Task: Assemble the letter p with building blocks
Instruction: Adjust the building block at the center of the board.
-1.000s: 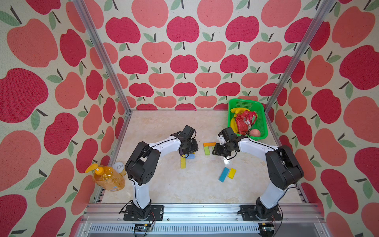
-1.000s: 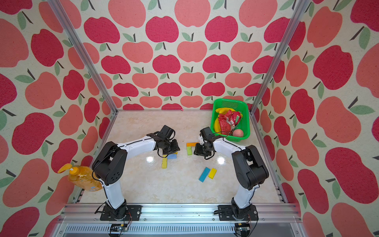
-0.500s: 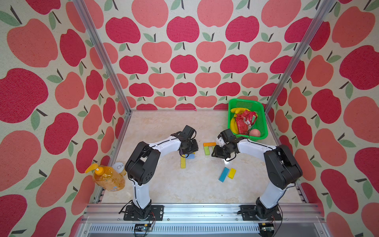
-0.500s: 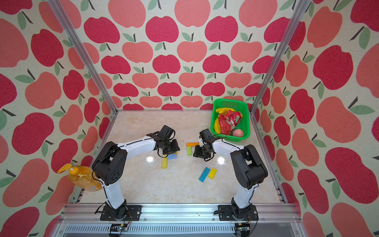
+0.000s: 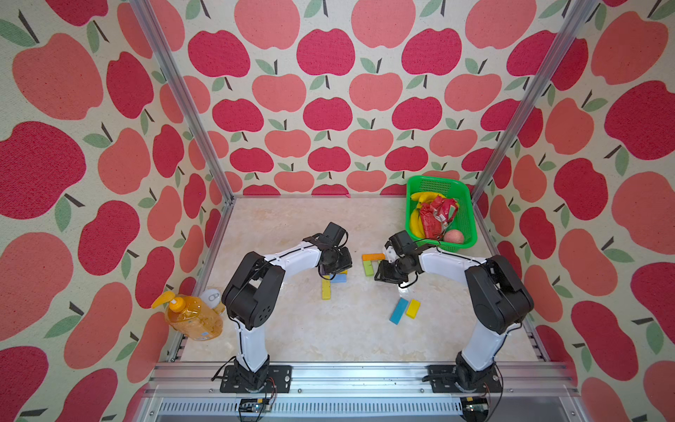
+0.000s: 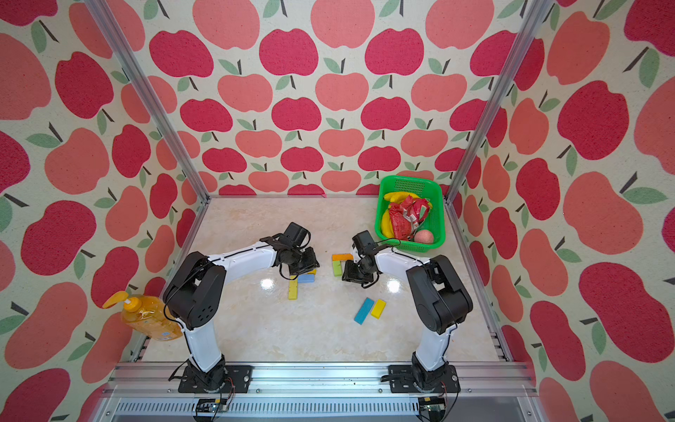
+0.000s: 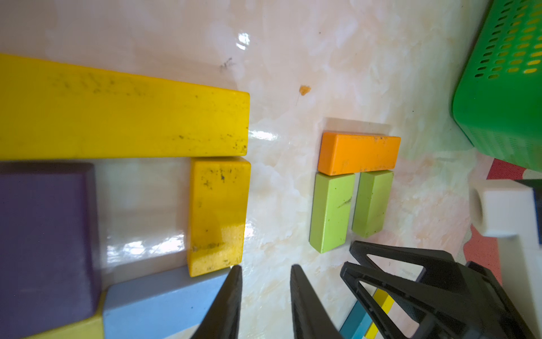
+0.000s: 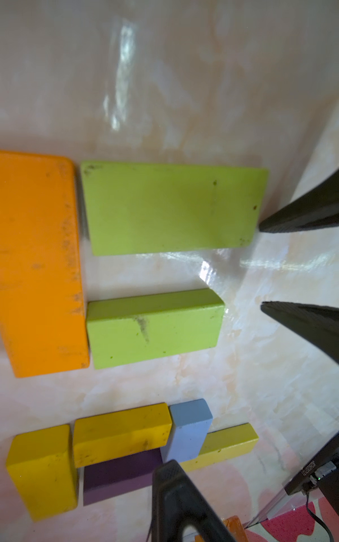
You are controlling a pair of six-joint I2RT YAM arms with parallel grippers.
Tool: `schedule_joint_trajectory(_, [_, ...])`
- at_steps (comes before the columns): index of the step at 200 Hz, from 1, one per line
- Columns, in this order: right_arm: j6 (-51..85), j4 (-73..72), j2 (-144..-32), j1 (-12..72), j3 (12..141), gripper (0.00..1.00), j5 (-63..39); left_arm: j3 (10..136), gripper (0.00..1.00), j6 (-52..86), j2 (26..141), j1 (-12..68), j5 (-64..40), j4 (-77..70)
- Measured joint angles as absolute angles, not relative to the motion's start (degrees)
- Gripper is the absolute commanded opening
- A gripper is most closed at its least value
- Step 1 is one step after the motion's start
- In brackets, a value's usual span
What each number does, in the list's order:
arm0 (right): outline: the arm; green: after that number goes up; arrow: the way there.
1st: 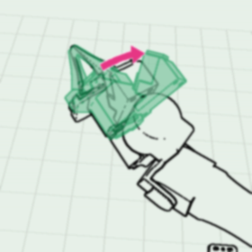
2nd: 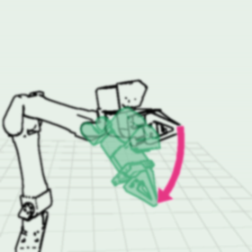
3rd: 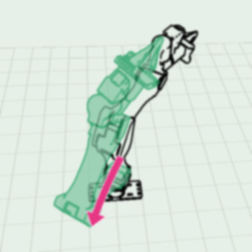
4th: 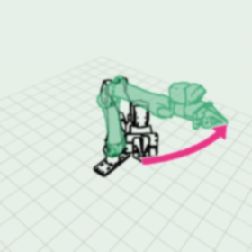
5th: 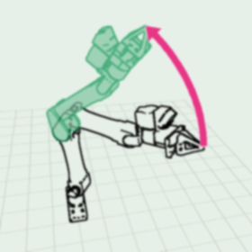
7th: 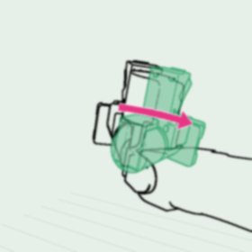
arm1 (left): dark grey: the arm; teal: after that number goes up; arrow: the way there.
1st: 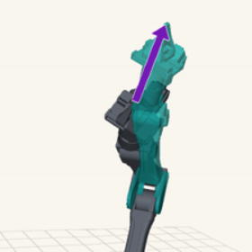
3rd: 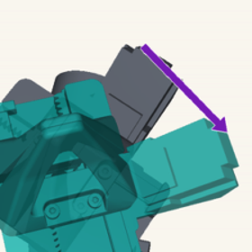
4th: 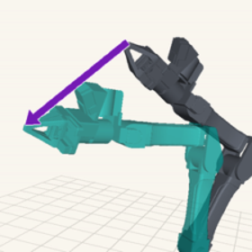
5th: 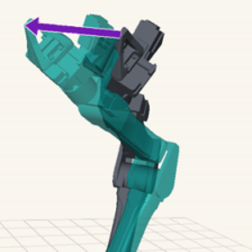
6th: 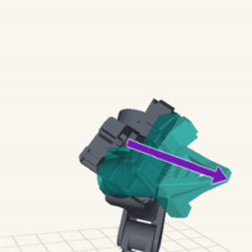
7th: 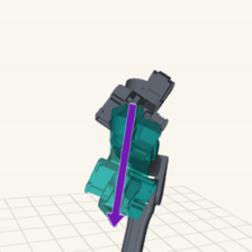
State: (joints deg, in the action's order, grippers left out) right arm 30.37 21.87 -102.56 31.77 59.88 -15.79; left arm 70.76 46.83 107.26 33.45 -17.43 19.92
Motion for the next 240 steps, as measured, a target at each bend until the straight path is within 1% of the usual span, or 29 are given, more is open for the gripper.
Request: schedule_joint_trajectory(240, [30.3,22.1,-105.1,32.7,63.2,0.44,-15.4,70.0,0.31,46.8,107.3,32.9,-18.3,19.9])
